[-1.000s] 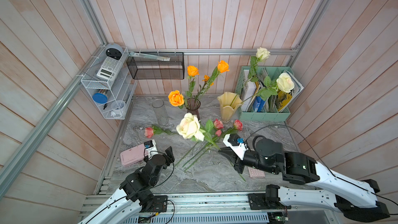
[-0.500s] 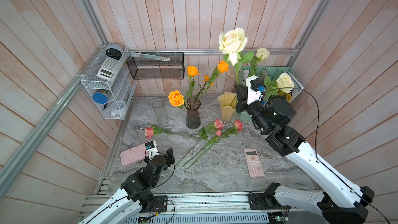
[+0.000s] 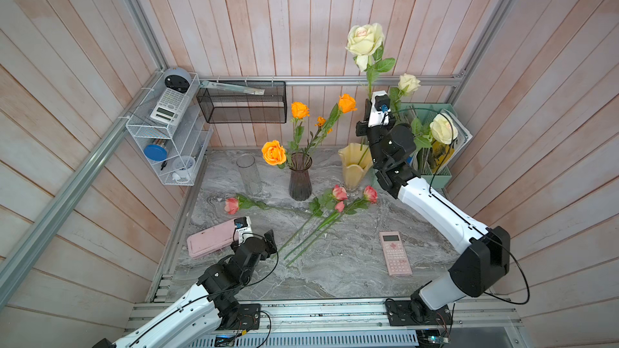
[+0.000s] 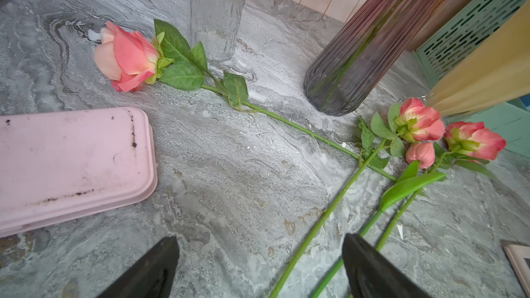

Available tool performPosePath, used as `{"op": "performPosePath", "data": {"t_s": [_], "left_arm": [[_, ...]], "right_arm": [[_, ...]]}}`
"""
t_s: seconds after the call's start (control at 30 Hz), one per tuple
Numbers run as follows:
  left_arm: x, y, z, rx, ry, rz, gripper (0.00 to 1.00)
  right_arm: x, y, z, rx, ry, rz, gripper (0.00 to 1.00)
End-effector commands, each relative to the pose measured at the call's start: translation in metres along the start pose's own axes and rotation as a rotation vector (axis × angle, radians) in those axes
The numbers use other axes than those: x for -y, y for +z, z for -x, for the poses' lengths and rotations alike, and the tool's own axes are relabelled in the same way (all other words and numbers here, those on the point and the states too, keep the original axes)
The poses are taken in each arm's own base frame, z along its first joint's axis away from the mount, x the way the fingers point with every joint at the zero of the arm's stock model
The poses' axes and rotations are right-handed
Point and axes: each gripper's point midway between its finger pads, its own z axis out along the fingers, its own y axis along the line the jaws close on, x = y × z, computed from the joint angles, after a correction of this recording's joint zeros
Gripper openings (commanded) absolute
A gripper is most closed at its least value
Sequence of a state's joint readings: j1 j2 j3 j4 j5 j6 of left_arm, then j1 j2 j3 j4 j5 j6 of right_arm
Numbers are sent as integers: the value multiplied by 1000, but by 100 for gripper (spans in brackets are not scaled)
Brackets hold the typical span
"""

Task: Arrange the flowers in different vases according to their colors
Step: Insert the flower into the vase.

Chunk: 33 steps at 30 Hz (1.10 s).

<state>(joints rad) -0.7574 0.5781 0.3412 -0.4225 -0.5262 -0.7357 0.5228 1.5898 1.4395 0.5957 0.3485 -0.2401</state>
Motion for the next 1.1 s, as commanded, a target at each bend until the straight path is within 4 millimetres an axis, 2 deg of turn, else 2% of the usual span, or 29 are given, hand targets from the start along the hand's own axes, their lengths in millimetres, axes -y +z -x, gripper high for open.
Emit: {"op": "performPosePath", "data": {"t_s": [0.0,0.2,0.57,0.83,0.9,0.93,1.0,1.07], "left_arm": [[4,1,1,9,2,-25,95],[4,2,0,4,4,-27,95],[9,4,-4,-11,6,-47,95],[37,12,-5,-47,29,-142,95],[43,12,-4,-52,35,-162,95],[44,12,-4,-53,38,-166,95],[46,13,-2,-51,41,-169,95],[49,12,0,-47,41,-178,95]], "right_arm": [[18,0,15,96,28,-77,0],[19,-11,-27,57,4,-104,0],[19,-57,-88,-35,37,-92,1],[23,-77,-108,-114,62,-90,24],[24,-80,-111,-133,61,-87,34],[24,-81,-113,-144,61,-87,36],[25,-85,-116,-158,63,-87,46],[27,-88,-116,-166,73,-90,50]]}}
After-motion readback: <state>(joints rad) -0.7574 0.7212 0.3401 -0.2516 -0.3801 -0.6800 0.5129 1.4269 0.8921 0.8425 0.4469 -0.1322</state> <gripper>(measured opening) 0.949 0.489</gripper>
